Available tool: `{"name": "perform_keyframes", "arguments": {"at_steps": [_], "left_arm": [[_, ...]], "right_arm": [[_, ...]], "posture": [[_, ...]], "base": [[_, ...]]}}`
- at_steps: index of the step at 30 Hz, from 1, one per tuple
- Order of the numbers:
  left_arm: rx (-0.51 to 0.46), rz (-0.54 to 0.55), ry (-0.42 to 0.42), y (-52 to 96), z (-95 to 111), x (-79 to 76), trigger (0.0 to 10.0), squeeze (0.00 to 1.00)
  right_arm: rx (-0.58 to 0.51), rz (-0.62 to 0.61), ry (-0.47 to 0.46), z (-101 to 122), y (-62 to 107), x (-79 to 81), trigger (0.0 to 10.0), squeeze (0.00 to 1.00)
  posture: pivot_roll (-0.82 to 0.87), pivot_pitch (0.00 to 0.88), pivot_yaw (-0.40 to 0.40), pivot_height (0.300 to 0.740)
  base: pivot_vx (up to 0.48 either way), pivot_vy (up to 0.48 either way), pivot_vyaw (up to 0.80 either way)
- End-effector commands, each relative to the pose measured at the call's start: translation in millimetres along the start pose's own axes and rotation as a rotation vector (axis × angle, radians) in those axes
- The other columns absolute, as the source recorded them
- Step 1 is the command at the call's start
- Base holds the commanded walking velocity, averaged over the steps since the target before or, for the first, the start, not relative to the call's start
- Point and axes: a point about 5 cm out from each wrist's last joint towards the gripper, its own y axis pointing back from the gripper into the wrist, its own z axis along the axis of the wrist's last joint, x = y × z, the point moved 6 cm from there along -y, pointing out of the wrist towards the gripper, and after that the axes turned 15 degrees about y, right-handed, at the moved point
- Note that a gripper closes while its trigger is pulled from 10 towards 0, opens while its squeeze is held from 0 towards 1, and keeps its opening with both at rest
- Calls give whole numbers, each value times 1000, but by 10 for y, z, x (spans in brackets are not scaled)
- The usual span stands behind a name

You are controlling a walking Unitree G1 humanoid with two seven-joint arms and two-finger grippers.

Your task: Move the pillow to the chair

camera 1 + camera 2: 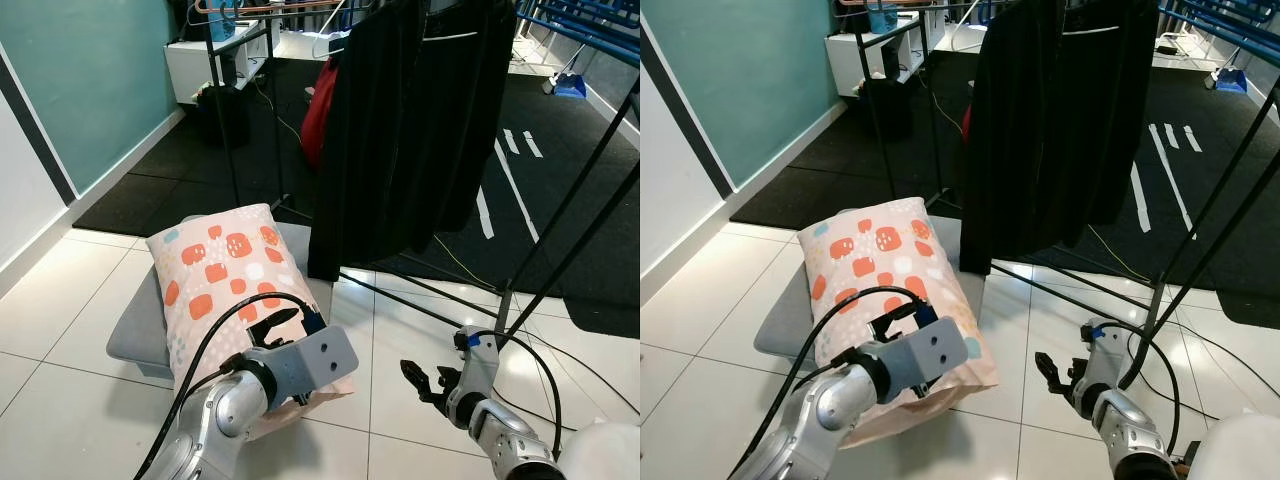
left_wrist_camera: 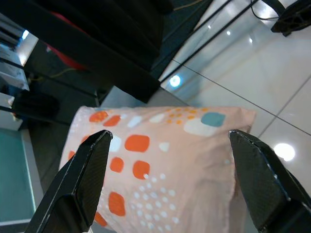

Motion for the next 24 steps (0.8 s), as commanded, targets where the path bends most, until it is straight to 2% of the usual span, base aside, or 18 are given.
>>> {"name": "perform_keyframes", "arguments": {"at_steps": [1, 5, 6, 7, 8, 10, 11, 12, 14, 15, 16, 17, 18, 19, 21, 22, 23, 24], "left_arm": [[22, -7, -2, -37, -45, -21, 10000, 0], [22, -11, 10, -56, -43, -27, 10000, 0], [-2, 1, -62, -77, 24, -27, 10000, 0], [-2, 1, -62, -77, 24, -27, 10000, 0], [-30, 33, -141, -84, 81, -17, 10000, 0], [-66, 74, -169, -65, 135, 33, 10000, 0], [-66, 74, -169, -65, 135, 33, 10000, 0], [-78, 126, -99, -27, 130, 153, 10000, 0], [-78, 126, -99, -27, 130, 153, 10000, 0], [-86, 209, 17, 28, 79, 349, 10000, 0], [-86, 209, 17, 28, 79, 349, 10000, 0], [-59, 329, 195, 122, -149, 649, 10000, 0], [-59, 329, 195, 122, -149, 649, 10000, 0], [-21, 452, 340, 246, -439, 914, 10000, 0], [-21, 452, 340, 246, -439, 914, 10000, 0], [22, 592, 520, 395, -807, 1137, 10000, 0], [100, 688, 674, 520, -1229, 1203, 10000, 0], [100, 688, 674, 520, -1229, 1203, 10000, 0]], "right_arm": [[14, -4, 16, -3, 0, -32, 10000, 0], [15, -3, 21, 8, -5, -36, 10000, 0], [20, -2, 36, 22, -13, -41, 10000, 0], [20, -2, 36, 22, -13, -41, 10000, 0], [19, -13, 42, 33, -18, -54, 10000, 0], [16, -7, 61, 48, -26, -40, 10000, 0], [16, -7, 61, 48, -26, -40, 10000, 0], [14, -5, 72, 59, -33, -33, 10000, 0], [14, -5, 72, 59, -33, -33, 10000, 0], [11, -2, 78, 71, -43, -22, 10000, 0], [11, -2, 78, 71, -43, -22, 10000, 0], [10, 1, 83, 82, -55, -8, 10000, 0], [10, 1, 83, 82, -55, -8, 10000, 0], [10, 2, 87, 97, -69, 3, 10000, 0], [10, 2, 87, 97, -69, 3, 10000, 0], [10, 3, 89, 112, -80, 9, 10000, 0], [8, 6, 91, 123, -89, 18, 10000, 0], [8, 6, 91, 123, -89, 18, 10000, 0]], "posture": [[-102, 76, -37, 740], [-119, 56, -47, 740], [-128, 65, -47, 740], [-128, 65, -47, 740], [-128, 49, -54, 740], [-132, 44, -47, 740], [-132, 44, -47, 740], [-132, 29, -46, 740], [-132, 29, -46, 740], [-130, 21, -44, 740], [-130, 21, -44, 740], [-128, 11, -38, 740], [-128, 11, -38, 740], [-133, 12, -34, 740], [-133, 12, -34, 740], [-134, 9, -36, 740], [-140, 0, -31, 740], [-140, 0, -31, 740]], "base": [[0, 0, 0], [0, 0, 0], [0, 0, 0], [0, 0, 0], [0, 0, 406], [0, 0, 603], [0, 0, 800], [0, 0, 800], [0, 0, 800], [0, 0, 800], [0, 0, 800], [0, 0, 800], [0, 0, 800], [0, 0, 800], [0, 0, 800], [0, 0, 800], [0, 0, 800], [0, 0, 800]]}}
